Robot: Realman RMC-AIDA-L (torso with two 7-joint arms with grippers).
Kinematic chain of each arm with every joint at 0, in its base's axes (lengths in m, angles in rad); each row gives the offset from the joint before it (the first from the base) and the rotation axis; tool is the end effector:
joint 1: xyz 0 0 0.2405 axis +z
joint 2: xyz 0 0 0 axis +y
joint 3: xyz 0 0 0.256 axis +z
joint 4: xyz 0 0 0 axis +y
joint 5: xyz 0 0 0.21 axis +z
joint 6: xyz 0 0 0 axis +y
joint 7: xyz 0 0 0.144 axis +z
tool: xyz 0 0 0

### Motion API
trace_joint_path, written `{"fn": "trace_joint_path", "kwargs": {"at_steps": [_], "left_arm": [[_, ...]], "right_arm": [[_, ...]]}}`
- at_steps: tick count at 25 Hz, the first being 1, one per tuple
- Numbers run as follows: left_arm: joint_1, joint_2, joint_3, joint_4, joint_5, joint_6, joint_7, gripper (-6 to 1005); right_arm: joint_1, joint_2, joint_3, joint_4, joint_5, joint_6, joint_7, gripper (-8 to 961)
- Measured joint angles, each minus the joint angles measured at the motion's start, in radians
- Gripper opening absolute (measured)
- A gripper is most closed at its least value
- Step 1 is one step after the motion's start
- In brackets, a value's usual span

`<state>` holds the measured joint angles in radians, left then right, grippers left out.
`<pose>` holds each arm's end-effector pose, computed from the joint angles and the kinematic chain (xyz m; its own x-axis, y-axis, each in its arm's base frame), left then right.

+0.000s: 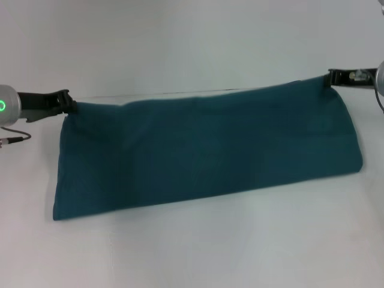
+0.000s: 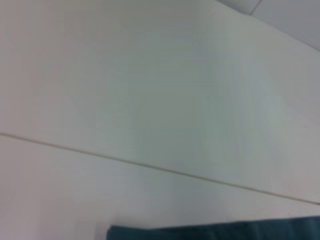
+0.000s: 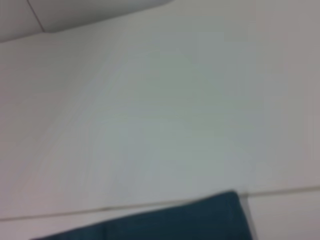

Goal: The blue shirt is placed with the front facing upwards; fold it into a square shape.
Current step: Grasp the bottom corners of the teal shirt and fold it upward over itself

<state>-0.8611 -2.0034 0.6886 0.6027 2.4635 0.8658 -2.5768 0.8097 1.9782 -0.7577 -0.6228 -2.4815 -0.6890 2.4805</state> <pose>-0.2481 0.4694 0.0396 0.2669 0.7443 0.6123 0.9458 -0.0804 -0.3145 0.2755 0.4765 0.0693 0.4342 -0.6474 -0.6264 -0.8523 -0.0702 -0.5183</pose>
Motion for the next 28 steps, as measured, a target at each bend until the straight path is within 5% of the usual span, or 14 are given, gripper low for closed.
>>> {"fn": "trace_joint_path", "kwargs": {"at_steps": [17, 28], "left_arm": [[-0.007, -0.006, 0.020, -0.025, 0.000, -0.094, 0.015, 32], [0.004, -0.042, 0.007, -0.011, -0.011, -0.147, -0.001, 42]], "right_arm": [[0.091, 0.000, -0.042, 0.108, -0.079, 0.172, 0.000, 31], [0.110, -0.023, -0.059, 0.108, -0.106, 0.187, 0.003, 35]]}}
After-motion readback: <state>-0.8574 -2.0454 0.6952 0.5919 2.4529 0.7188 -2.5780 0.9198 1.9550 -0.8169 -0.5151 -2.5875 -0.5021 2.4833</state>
